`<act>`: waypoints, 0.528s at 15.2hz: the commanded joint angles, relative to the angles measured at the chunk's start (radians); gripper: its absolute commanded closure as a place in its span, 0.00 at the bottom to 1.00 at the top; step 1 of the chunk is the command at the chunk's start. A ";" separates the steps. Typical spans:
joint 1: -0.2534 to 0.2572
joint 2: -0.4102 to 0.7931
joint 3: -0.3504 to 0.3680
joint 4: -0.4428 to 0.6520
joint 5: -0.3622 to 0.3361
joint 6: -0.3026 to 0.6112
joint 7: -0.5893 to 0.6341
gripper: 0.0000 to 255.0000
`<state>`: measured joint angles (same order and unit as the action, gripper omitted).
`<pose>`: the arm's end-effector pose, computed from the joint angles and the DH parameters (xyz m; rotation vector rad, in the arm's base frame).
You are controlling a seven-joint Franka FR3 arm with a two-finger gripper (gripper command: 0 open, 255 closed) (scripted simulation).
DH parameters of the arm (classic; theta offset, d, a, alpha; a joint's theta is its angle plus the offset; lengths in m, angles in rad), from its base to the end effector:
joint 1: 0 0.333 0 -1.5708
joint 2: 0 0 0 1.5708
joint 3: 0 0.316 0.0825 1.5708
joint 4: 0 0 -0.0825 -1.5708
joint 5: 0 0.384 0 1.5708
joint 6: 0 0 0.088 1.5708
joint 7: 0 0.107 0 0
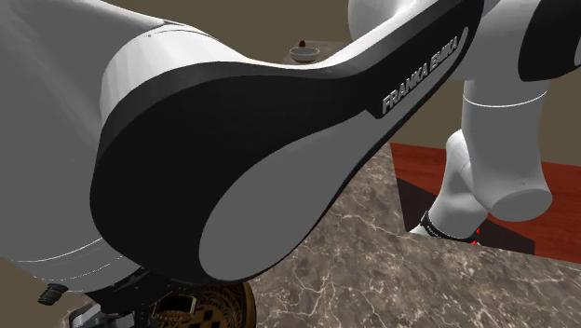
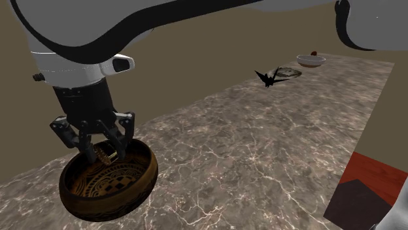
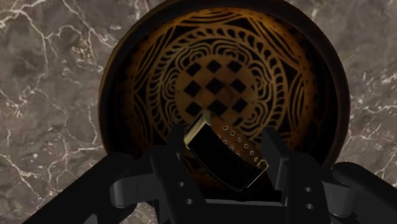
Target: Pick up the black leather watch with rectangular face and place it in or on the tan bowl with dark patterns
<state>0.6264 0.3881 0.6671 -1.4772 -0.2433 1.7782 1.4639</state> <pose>0.2595 0.6048 0.4915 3.1282 -0.2440 0.0012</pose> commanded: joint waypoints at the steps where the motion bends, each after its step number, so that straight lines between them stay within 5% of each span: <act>1: 0.000 0.000 0.000 0.000 0.000 0.000 0.000 0.00; 6: 0.000 0.000 0.000 0.000 0.000 0.000 0.000 0.00; 8: 0.010 0.001 0.003 0.069 0.002 -0.067 -0.004 0.00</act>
<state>0.6303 0.3881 0.6680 -1.4381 -0.2418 1.7408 1.4591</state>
